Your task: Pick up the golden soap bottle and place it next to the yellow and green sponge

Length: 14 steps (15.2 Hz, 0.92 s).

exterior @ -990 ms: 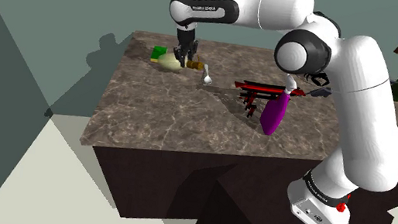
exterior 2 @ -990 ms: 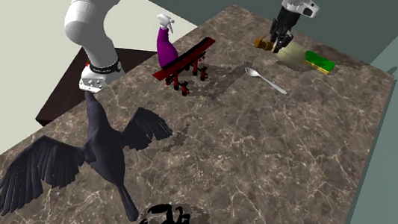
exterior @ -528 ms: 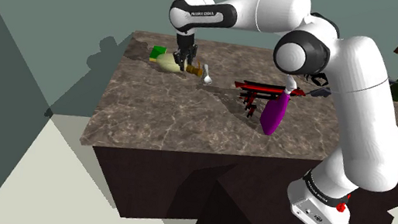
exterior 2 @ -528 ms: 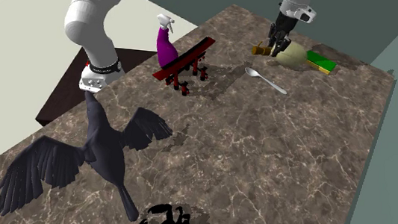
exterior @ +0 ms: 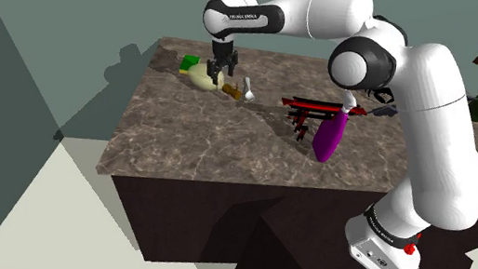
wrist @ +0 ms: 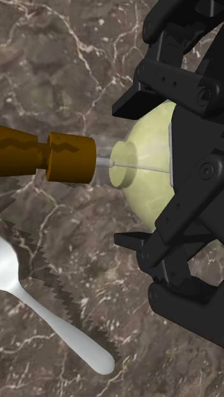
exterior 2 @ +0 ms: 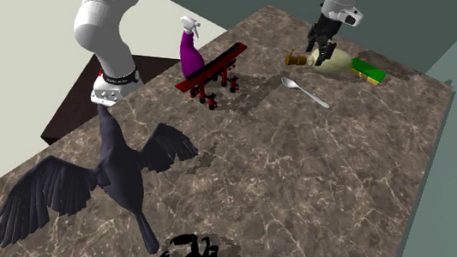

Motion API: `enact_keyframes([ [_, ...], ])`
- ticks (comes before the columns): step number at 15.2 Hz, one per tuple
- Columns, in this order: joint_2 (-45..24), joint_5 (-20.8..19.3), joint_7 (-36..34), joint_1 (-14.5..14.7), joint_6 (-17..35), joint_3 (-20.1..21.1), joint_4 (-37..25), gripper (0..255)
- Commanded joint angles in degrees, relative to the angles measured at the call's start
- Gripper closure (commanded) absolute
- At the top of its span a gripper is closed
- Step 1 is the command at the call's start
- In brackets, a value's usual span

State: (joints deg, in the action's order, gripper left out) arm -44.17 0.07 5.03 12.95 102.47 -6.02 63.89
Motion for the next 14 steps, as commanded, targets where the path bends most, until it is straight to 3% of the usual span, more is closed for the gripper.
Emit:
enact_keyframes([
  [1, 0.0, 0.0, 0.0, 0.0, 0.0, 0.0, 0.0, 0],
  [2, 0.0, 0.0, 0.0, 0.0, 0.0, 0.0, 0.0, 0],
  [6, -1.03, 0.06, 0.02, -0.11, -8.0, 0.03, -9.04, 0],
  [14, -1.04, 0.05, 0.02, -0.11, -8.0, 0.03, -9.05, 0],
])
